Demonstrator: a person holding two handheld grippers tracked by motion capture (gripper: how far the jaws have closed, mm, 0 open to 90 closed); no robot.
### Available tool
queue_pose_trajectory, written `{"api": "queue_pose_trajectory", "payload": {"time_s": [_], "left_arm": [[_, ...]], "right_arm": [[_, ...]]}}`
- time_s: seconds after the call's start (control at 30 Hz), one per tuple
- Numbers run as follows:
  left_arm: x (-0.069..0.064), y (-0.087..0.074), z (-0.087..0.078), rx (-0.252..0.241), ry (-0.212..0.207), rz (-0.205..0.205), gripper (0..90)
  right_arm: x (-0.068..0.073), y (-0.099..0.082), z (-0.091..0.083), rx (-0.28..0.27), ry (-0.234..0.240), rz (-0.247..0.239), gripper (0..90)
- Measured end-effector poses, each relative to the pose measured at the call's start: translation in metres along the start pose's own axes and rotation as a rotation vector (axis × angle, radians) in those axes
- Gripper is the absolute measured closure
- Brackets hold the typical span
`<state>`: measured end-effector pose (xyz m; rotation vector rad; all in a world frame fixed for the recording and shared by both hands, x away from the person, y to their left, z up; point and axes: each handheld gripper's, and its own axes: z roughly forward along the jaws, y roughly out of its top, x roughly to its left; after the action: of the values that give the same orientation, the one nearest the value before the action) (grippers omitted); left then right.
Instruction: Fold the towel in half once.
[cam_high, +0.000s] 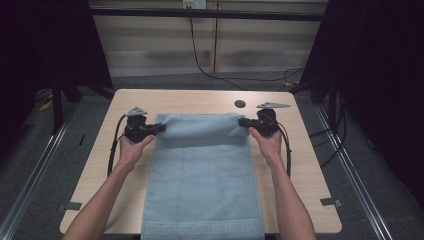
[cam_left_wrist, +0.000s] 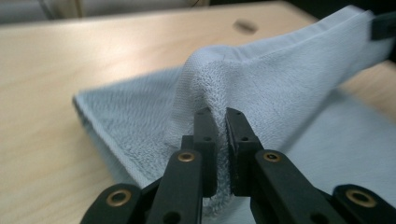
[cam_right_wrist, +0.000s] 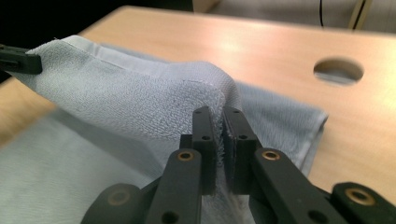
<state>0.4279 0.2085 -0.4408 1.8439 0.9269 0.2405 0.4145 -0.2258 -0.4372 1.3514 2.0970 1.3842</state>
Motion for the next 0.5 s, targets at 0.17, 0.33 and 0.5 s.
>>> {"api": "queue_pose_trajectory", "payload": {"time_s": [0.17,0.33,0.5], "left_arm": [[-0.022,0.02,-0.032,-0.083,-0.056,0.053,84.6],[-0.046,0.035,-0.062,-0.161,-0.105,0.095,84.6],[-0.072,0.041,-0.091,-0.19,-0.131,0.15,84.5]], "right_arm": [[0.015,0.021,-0.04,-0.092,0.035,-0.05,84.6],[0.034,0.034,-0.079,-0.153,0.057,-0.109,84.6],[0.052,0.038,-0.115,-0.195,0.074,-0.147,84.6]]}}
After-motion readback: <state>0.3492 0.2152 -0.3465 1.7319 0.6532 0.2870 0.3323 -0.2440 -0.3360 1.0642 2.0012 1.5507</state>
